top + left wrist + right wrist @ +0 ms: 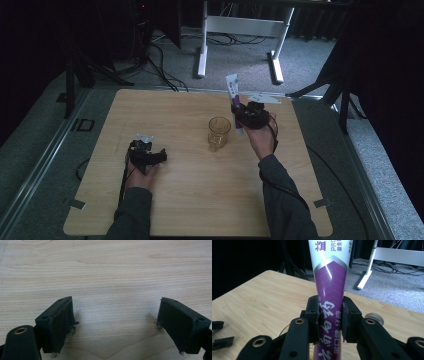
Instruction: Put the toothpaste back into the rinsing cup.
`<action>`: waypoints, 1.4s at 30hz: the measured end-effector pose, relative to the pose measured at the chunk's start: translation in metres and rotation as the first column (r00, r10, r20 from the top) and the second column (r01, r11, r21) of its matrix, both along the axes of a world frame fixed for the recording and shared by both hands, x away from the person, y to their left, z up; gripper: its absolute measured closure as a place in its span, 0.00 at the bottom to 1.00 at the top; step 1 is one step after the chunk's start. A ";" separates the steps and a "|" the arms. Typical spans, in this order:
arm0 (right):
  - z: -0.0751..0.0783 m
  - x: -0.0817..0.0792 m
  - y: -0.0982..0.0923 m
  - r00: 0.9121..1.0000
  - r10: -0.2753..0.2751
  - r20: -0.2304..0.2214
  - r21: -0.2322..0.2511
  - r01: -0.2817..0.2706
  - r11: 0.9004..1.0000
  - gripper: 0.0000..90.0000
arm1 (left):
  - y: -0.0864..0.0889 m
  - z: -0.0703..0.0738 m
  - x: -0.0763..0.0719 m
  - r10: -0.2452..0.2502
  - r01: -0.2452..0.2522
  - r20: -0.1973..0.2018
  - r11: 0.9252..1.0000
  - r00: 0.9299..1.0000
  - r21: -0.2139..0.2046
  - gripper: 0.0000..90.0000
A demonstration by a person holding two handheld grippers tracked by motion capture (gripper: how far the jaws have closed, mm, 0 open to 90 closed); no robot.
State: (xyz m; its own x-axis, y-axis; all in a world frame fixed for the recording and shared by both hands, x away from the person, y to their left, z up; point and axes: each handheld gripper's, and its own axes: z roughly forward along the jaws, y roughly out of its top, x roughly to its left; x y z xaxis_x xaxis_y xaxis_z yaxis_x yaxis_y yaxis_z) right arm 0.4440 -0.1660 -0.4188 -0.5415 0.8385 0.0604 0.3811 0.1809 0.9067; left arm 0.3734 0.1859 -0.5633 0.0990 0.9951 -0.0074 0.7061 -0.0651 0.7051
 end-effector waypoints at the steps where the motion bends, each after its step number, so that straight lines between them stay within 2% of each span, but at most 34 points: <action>1: 0.000 0.000 0.000 1.000 0.000 0.000 0.000 0.000 1.000 0.79 | 0.000 0.000 0.000 0.000 0.000 0.000 1.000 1.000 0.000 0.15; 42: 0.002 0.004 0.023 1.000 0.030 0.003 0.004 -0.030 1.000 0.79 | 0.000 0.000 -0.001 -0.005 0.005 0.000 1.000 1.000 0.000 0.15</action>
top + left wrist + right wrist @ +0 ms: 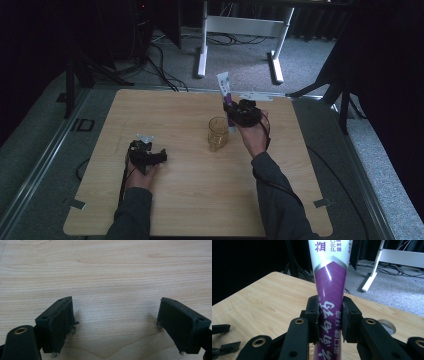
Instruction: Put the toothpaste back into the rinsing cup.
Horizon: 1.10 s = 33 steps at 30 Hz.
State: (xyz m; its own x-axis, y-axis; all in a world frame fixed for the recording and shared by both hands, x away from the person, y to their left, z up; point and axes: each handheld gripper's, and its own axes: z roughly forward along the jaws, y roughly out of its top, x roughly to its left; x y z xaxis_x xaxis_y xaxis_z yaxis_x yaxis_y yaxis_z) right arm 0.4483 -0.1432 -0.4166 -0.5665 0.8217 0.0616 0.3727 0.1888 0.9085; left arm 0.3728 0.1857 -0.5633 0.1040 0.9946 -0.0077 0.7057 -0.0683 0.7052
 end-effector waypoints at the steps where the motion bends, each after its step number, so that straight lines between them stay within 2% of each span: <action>1: 0.000 0.000 0.002 1.000 0.005 -0.001 0.002 -0.005 1.000 0.79 | 0.000 0.000 0.000 0.000 0.000 0.000 1.000 1.000 0.000 0.15; 16: 0.002 0.004 0.009 1.000 0.013 -0.006 0.021 -0.012 1.000 0.79 | 0.000 0.000 0.000 0.000 0.000 0.000 1.000 1.000 -0.001 0.15; 33: -0.003 0.010 0.020 1.000 0.013 -0.012 0.005 -0.013 1.000 0.79 | 0.000 0.000 0.000 -0.001 0.001 0.000 1.000 1.000 0.000 0.15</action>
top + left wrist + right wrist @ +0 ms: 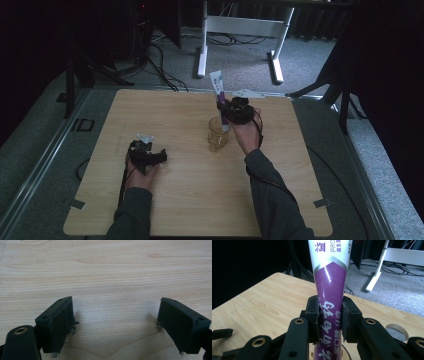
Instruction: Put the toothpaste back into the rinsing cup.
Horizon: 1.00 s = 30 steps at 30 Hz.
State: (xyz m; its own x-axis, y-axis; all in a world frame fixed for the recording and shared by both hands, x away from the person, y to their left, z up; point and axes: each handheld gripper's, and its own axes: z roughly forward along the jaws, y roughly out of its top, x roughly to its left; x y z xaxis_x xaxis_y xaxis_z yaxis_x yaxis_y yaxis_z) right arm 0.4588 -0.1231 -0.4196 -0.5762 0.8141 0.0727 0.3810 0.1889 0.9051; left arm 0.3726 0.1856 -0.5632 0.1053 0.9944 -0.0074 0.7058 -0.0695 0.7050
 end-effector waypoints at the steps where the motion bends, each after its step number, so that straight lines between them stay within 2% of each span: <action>1: 0.000 0.000 0.000 1.000 0.000 0.000 0.000 0.000 1.000 0.79 | 0.000 0.000 0.000 0.000 0.000 0.000 1.000 1.000 0.000 0.15; 10: -0.003 0.003 0.008 1.000 0.000 -0.009 -0.002 0.000 1.000 0.79 | 0.000 0.000 0.000 0.001 -0.001 0.002 1.000 1.000 -0.002 0.15; 25: -0.006 0.006 0.007 1.000 -0.009 -0.013 0.003 0.009 1.000 0.77 | 0.000 0.000 0.000 0.001 -0.001 0.002 1.000 1.000 -0.002 0.15; 30: -0.010 0.006 0.009 1.000 -0.008 -0.022 -0.018 0.007 1.000 0.77 | 0.000 0.000 0.000 0.001 -0.001 0.002 1.000 1.000 -0.002 0.15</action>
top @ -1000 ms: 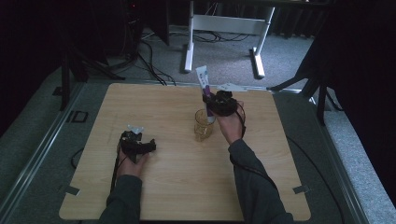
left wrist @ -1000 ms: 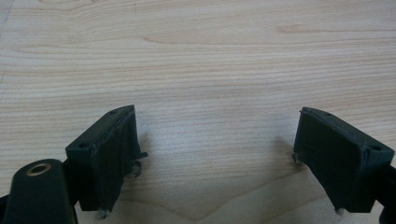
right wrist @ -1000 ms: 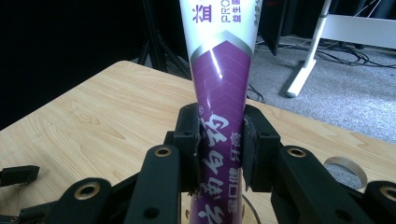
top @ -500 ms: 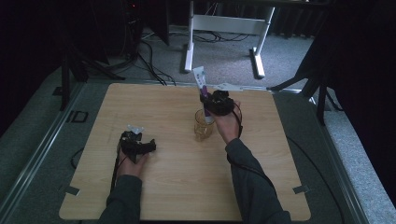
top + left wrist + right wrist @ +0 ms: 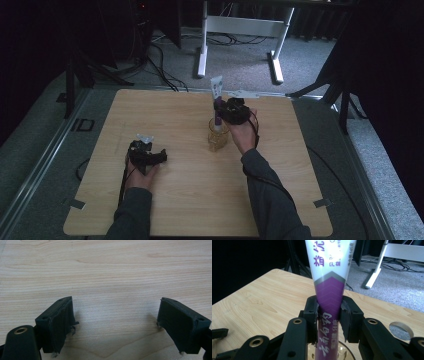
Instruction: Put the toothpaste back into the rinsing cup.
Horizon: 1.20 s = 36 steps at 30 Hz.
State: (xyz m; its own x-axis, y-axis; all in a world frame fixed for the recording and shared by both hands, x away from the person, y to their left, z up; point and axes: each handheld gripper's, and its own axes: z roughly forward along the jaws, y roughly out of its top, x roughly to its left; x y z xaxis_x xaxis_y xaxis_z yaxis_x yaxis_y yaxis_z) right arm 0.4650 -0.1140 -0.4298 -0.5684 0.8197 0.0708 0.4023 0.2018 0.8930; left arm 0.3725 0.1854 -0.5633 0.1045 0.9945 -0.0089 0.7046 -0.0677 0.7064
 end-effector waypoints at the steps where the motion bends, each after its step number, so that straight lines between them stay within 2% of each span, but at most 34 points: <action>1: -0.001 0.000 0.000 1.000 0.001 -0.001 -0.003 -0.001 1.000 0.77 | 0.000 0.000 0.000 0.000 0.000 0.000 1.000 1.000 0.000 0.15; 16: -0.018 -0.009 -0.004 0.999 0.016 -0.027 -0.029 -0.017 0.999 0.77 | 0.000 0.000 0.000 -0.001 0.001 0.000 1.000 1.000 0.000 0.15; 22: -0.028 -0.014 -0.008 0.999 0.018 -0.047 -0.025 -0.020 1.000 0.76 | 0.000 0.000 0.000 -0.001 0.001 -0.001 1.000 1.000 0.000 0.15; 27: -0.038 -0.015 -0.010 0.997 0.018 -0.072 -0.039 -0.021 0.999 0.75 | 0.000 0.000 0.000 -0.002 0.002 -0.001 1.000 1.000 0.001 0.15; 30: -0.046 -0.016 -0.011 0.995 0.031 -0.093 -0.046 -0.036 0.998 0.71 | 0.000 0.000 0.000 -0.004 0.004 0.000 1.000 1.000 0.003 0.15; 33: -0.048 -0.020 -0.013 0.997 0.037 -0.074 -0.024 -0.039 0.999 0.65 | 0.000 0.000 0.000 -0.005 0.005 -0.001 1.000 1.000 0.004 0.16; 36: -0.048 -0.022 -0.015 0.997 0.040 -0.068 -0.036 -0.042 0.998 0.62 | 0.000 0.000 0.000 -0.004 0.004 -0.002 1.000 1.000 0.002 0.16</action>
State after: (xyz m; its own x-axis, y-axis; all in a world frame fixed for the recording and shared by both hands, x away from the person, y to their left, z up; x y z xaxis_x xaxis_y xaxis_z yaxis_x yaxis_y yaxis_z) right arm 0.4427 -0.1294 -0.4780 -0.5964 0.7987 0.0795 0.4517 0.2521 0.8558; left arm 0.3722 0.1855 -0.5632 0.1089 0.9940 -0.0067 0.7053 -0.0725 0.7051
